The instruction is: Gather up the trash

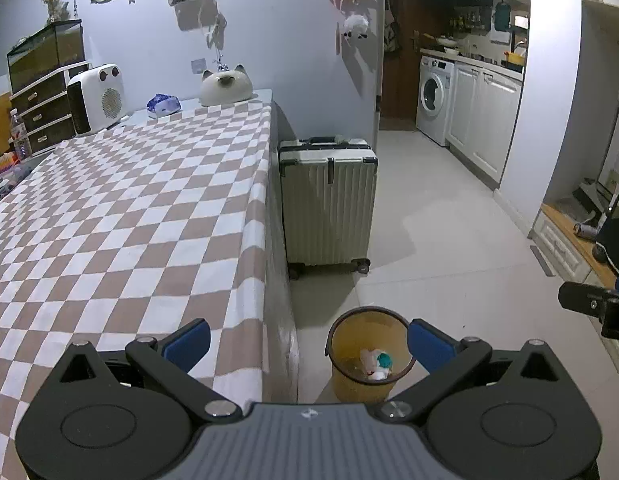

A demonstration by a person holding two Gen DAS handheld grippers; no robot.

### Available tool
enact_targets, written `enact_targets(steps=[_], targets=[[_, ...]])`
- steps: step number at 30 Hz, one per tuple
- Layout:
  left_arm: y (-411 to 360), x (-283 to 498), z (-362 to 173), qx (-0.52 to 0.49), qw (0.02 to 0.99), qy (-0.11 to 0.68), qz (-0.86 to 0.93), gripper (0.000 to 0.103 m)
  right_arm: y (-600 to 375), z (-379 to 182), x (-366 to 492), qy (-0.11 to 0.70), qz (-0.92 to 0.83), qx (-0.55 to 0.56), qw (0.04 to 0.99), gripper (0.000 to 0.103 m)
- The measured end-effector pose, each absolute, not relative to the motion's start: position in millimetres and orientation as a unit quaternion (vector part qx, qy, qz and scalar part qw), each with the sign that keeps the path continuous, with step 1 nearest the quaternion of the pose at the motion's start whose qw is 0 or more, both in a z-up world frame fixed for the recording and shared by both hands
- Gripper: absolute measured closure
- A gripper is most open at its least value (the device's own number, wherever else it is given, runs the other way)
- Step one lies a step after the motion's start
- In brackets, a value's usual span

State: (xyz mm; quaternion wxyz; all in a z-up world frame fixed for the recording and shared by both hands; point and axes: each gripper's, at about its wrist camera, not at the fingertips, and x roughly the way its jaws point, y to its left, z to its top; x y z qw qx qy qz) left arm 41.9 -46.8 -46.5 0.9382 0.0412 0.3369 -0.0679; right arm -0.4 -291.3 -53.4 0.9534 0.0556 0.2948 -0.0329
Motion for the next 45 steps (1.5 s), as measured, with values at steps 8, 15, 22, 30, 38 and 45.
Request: enact_targets(steps=[8, 15, 22, 30, 38, 45], targets=[[-37.5, 36.8, -47.1, 0.040, 0.938, 0.340, -0.061, 0.000, -276.8, -59.1, -12.5, 0.315, -0.047, 0.034, 0.947, 0.000], [-34.0, 35.3, -54.0, 0.040, 0.934, 0.351, -0.059, 0.000, -274.1, -62.3, -18.3, 0.323, -0.050, 0.033, 0.945, 0.000], [-31.5, 34.0, -60.9, 0.036, 0.930, 0.362, -0.057, 0.000, -274.2, -64.6, -19.1, 0.329, -0.054, 0.034, 0.942, 0.000], [-28.7, 32.8, -60.7, 0.035, 0.930, 0.361, -0.054, 0.000, -270.7, -64.3, -17.8, 0.332, -0.052, 0.028, 0.941, 0.000], [-27.9, 33.0, -60.8, 0.035, 0.930, 0.361, -0.055, 0.000, -270.0, -64.1, -17.6, 0.332, -0.052, 0.027, 0.941, 0.000], [-27.2, 33.5, -60.7, 0.034, 0.930, 0.362, -0.054, 0.000, -270.8, -65.3, -16.8, 0.334, -0.049, 0.026, 0.941, 0.000]])
